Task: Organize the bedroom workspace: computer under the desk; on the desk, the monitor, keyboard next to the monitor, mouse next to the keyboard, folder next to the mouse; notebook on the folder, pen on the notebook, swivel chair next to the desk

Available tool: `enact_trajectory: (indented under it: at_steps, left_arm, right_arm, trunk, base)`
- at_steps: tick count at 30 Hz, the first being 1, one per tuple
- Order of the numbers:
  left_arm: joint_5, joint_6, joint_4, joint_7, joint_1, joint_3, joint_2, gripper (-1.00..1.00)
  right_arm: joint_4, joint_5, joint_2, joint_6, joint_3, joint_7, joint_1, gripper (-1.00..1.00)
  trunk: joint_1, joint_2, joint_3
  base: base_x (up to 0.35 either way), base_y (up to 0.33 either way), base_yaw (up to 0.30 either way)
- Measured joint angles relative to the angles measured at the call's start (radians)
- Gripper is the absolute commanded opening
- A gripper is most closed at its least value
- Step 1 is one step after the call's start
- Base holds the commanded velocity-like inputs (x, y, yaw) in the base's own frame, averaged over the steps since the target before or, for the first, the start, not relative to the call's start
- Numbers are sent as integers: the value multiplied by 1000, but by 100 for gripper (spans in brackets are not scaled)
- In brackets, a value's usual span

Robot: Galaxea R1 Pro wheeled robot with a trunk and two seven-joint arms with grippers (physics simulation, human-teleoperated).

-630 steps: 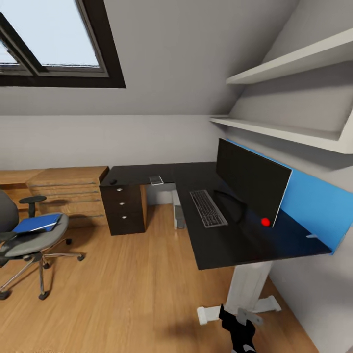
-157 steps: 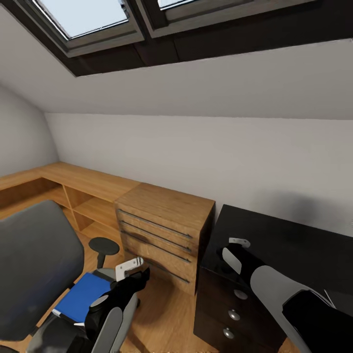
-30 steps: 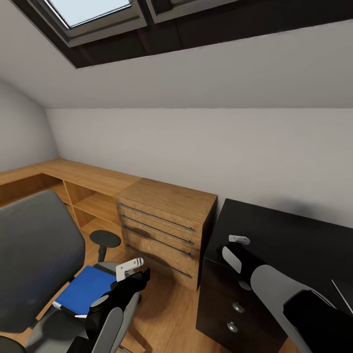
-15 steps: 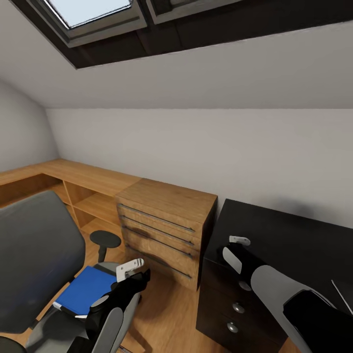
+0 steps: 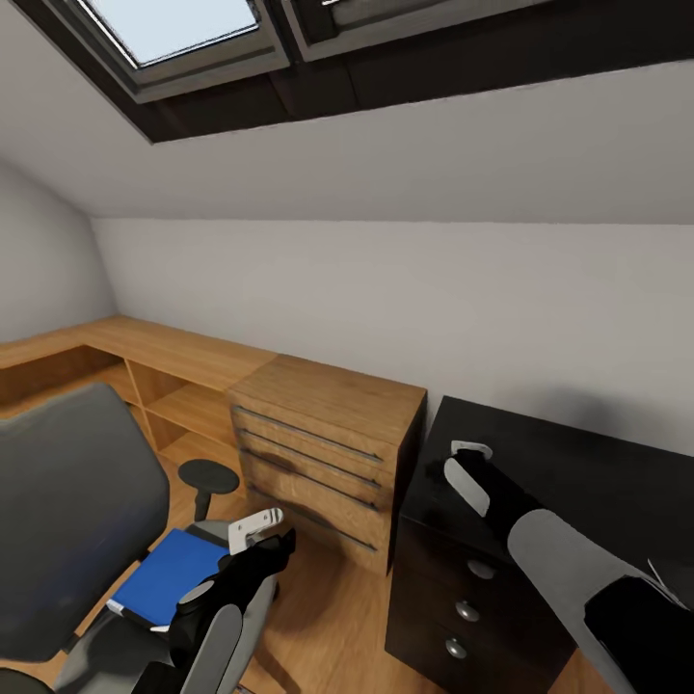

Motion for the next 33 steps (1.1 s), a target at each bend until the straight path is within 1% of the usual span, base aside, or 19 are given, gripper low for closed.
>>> enact_trajectory:
  at_steps: [2, 3, 4, 5, 7, 8, 10, 14, 15, 16, 19, 24, 33]
  left_arm:
    - [0, 0, 0, 0, 0, 0, 0, 100]
    - [0, 0, 0, 0, 0, 0, 0, 100]
    - [0, 0, 0, 0, 0, 0, 0, 100]
    - [0, 0, 0, 0, 0, 0, 0, 100]
    - [0, 0, 0, 0, 0, 0, 0, 100]
    - [0, 0, 0, 0, 0, 0, 0, 100]
    - [1, 0, 0, 0, 0, 0, 0, 100]
    - [1, 0, 0, 0, 0, 0, 0, 100]
    - [1, 0, 0, 0, 0, 0, 0, 100]
    - [1, 0, 0, 0, 0, 0, 0, 100]
    - [1, 2, 0, 0, 0, 0, 0, 100]
    - [-2, 2, 15, 0, 0, 0, 0, 100]
    - [-2, 2, 15, 0, 0, 0, 0, 100]
  right_arm:
    - [-60, -73, -28, 41, -1, -39, 1, -100]
    - [-131, -147, -51, 59, 1, -104, 5, -100]
    - [-173, -179, -61, 63, 1, -143, 17, -100]
    - [-246, -204, -73, 67, 2, -193, 49, -100]
    - [-396, -220, -96, 69, 4, -252, 120, -100]
    - [-445, -223, -104, 70, 4, -269, 144, -100]
    - [-502, -226, -112, 70, 4, -296, 173, -100]
    - [-538, -230, -117, 68, 5, -317, 190, -100]
    - [-548, -232, -114, 67, 5, -322, 193, -100]
    - [-550, -232, -113, 66, 5, -322, 193, -100]
    - [-552, -232, -114, 66, 3, -323, 194, -100]
    - [-554, -231, -118, 61, -1, -323, 195, -100]
    - [-554, -231, -119, 60, -1, -323, 195, -100]
  trunk:
    - [-7, 14, 6]
    - [-11, 21, 9]
    - [-15, 28, 13]
    - [-19, 35, 16]
    - [-26, 49, 22]
    - [-30, 56, 25]
    - [-38, 70, 31]
    - [-53, 98, 44]
    - [-57, 105, 47]
    - [-61, 112, 50]
    - [-61, 112, 50]
    - [-61, 112, 51]
    - [-61, 112, 52]
  base:
    - [-158, 0, 0]
    - [-270, 0, 0]
    - [-303, 0, 0]
    - [-315, 0, 0]
    - [-328, 0, 0]
    - [-333, 0, 0]
    - [-335, 0, 0]
    - [-301, 0, 0]
    - [-125, 0, 0]
    - [-80, 0, 0]
    - [-30, 0, -62]
    - [-21, 0, -277]
    - [-201, 0, -295]
